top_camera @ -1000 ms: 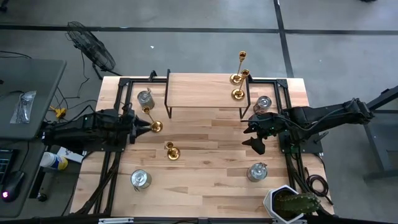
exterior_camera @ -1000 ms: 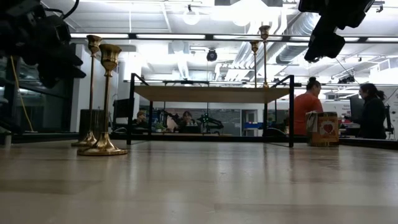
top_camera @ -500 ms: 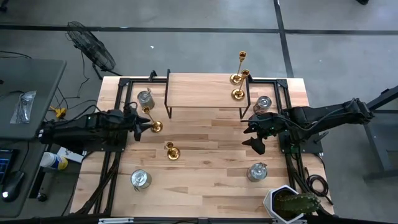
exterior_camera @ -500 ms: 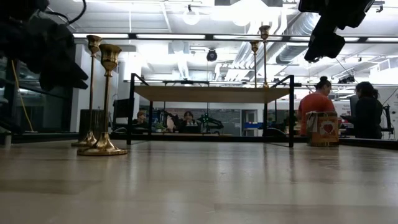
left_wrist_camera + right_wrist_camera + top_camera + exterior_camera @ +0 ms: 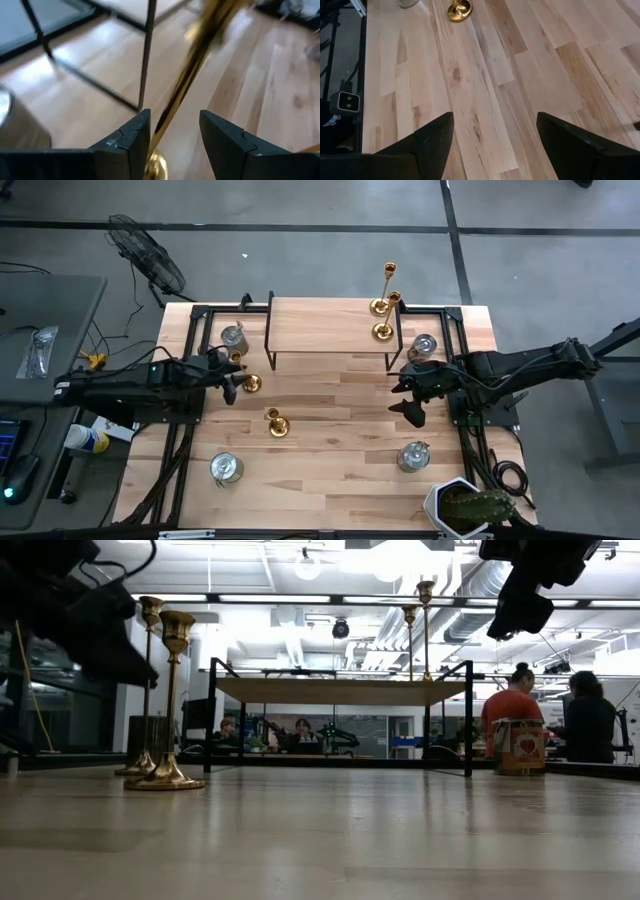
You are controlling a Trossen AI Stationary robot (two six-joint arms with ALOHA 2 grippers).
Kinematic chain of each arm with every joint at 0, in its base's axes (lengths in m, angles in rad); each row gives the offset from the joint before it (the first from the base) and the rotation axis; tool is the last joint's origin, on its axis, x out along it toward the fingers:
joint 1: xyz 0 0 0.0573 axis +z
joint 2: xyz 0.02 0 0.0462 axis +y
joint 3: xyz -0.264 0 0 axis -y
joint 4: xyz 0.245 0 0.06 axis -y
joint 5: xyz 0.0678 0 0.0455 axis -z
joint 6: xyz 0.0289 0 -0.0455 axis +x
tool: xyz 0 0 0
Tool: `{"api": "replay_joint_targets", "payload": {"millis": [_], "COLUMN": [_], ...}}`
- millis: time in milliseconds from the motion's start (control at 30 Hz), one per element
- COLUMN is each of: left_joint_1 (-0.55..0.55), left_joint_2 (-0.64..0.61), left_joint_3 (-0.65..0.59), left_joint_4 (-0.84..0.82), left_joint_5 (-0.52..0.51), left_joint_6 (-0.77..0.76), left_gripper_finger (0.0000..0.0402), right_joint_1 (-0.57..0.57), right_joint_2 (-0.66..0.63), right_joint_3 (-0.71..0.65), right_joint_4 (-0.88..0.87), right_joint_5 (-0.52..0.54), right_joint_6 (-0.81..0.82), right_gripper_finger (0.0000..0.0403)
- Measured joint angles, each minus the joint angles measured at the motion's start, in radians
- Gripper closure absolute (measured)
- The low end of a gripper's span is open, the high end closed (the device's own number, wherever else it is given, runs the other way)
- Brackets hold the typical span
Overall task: Pick & Place candle stick holders
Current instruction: Put the gold candle holder on the shelf
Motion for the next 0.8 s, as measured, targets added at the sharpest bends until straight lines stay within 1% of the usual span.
{"api": "replay_joint_targets", "payload": {"millis": [100, 300, 400, 533, 800], "left_joint_1": [0.0, 0.0, 0.0, 0.0, 0.0], "left_joint_2": [0.0, 0.0, 0.0, 0.0, 0.0], "left_joint_3": [0.0, 0.0, 0.0, 0.0, 0.0], "left_joint_4": [0.028, 0.022, 0.022, 0.022, 0.022], "left_joint_5": [-0.004, -0.009, -0.025, -0.027, -0.03], "left_joint_6": [0.018, 0.02, 0.034, 0.035, 0.035], "left_gripper_finger": [0.0234, 0.0235, 0.0247, 0.0285, 0.0385], "right_joint_1": [0.0, 0.0, 0.0, 0.0, 0.0], "right_joint_2": [0.0, 0.0, 0.0, 0.0, 0.0], "right_joint_3": [0.0, 0.0, 0.0, 0.0, 0.0], "right_joint_4": [0.0, 0.0, 0.0, 0.0, 0.0], "right_joint_5": [0.0, 0.0, 0.0, 0.0, 0.003], "right_joint_6": [0.0, 0.0, 0.0, 0.0, 0.0], "right_gripper_finger": [0.0125, 0.0125, 0.0125, 0.0125, 0.0125]}}
